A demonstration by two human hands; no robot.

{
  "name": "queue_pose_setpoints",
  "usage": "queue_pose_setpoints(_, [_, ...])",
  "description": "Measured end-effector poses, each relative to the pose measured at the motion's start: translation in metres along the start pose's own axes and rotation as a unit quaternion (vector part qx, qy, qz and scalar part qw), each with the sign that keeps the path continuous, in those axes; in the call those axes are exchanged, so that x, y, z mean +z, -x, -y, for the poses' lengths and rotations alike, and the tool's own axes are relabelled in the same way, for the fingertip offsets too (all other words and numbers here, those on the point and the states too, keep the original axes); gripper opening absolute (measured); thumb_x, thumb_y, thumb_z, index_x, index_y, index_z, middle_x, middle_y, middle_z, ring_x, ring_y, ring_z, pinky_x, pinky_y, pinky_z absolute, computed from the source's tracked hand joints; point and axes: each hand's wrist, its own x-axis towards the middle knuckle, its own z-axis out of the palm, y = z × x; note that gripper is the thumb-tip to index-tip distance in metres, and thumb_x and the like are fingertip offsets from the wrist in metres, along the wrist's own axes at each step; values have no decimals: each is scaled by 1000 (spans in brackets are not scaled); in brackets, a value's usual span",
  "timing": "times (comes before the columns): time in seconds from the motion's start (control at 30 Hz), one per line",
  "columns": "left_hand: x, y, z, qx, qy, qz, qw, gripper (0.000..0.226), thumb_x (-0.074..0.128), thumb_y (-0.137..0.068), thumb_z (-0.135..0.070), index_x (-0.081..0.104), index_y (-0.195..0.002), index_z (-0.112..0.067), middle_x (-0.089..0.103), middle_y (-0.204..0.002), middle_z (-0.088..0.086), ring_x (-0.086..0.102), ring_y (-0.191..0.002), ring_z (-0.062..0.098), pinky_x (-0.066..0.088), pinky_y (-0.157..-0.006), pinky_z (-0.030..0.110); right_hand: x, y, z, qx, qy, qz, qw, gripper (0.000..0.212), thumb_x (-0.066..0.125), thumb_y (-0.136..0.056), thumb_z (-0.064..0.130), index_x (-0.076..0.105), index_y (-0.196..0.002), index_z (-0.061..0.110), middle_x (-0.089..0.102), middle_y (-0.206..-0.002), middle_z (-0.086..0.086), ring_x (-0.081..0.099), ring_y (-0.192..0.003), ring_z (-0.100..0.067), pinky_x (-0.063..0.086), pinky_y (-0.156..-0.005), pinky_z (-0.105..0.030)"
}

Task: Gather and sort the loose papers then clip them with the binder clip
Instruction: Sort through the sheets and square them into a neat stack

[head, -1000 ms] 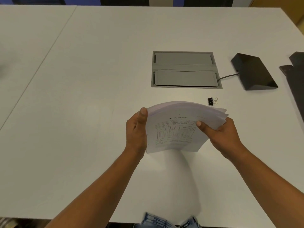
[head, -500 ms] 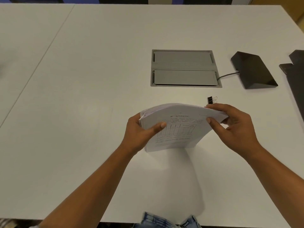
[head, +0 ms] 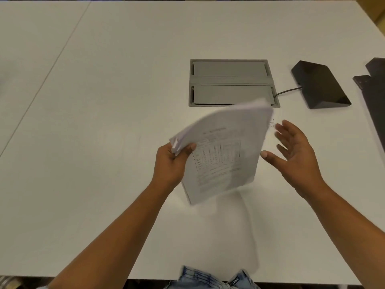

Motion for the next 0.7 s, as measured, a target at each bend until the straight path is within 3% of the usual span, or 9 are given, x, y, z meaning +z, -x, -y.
queue_pose_setpoints(0.07, [-1,-1,-5,-40,87,-54,994,10,70,-89,-15,72,-91,-25,77,-86,-2,76,-81,17,63,-74,43,5,7,-8,103,-11,-49,993,106,78,-64,46,21,-152,30,26,-159,9,30,-143,-16,31,-112,-35])
queue_pose_setpoints(0.13, [0,0,-8,-71,187,-99,975,15,71,-88,-12,70,-98,-22,77,-91,-4,75,-87,14,62,-74,34,11,19,-17,181,-112,-36,977,107,81,-63,53,26,-150,24,32,-157,3,32,-143,-21,31,-113,-42])
queue_pose_setpoints(0.23, [3,5,-6,-109,295,-128,940,28,69,-89,-9,65,-114,-22,75,-111,2,70,-106,22,58,-89,40,26,40,-26,226,-352,78,905,62,71,-83,36,50,-138,18,61,-136,-2,56,-127,-25,41,-108,-49])
queue_pose_setpoints(0.3, [5,11,-4,-132,332,-124,926,36,67,-90,-8,61,-123,-21,73,-118,4,68,-112,25,56,-95,46,35,50,-24,233,-392,118,882,46,59,-91,24,53,-137,22,64,-133,-2,60,-122,-23,48,-101,-45])
queue_pose_setpoints(0.47, [-19,17,12,-90,321,-15,943,51,62,-92,-3,48,-140,-13,63,-135,11,60,-125,29,50,-103,47,29,45,-29,180,-347,47,919,39,62,-86,10,63,-124,17,70,-122,-5,68,-110,-23,58,-81,-31])
queue_pose_setpoints(0.53, [-41,9,21,-100,334,24,937,69,72,-85,-19,41,-146,-14,58,-141,11,54,-131,30,50,-101,45,15,39,-33,156,-313,31,936,37,65,-80,11,66,-117,16,72,-117,-5,69,-107,-26,58,-80,-30])
queue_pose_setpoints(0.6, [-58,-1,24,-124,328,70,934,90,82,-74,-37,36,-149,-17,55,-143,11,54,-130,29,54,-94,44,2,34,-35,128,-268,29,954,39,74,-73,22,69,-111,19,74,-114,-1,69,-107,-26,58,-82,-30])
queue_pose_setpoints(0.7, [-62,-10,17,-116,184,133,967,76,81,-76,-34,47,-141,-14,63,-133,15,62,-120,35,54,-93,50,-9,29,-32,100,-193,40,975,58,86,-53,54,74,-104,28,75,-111,2,72,-101,-20,58,-80,-29])
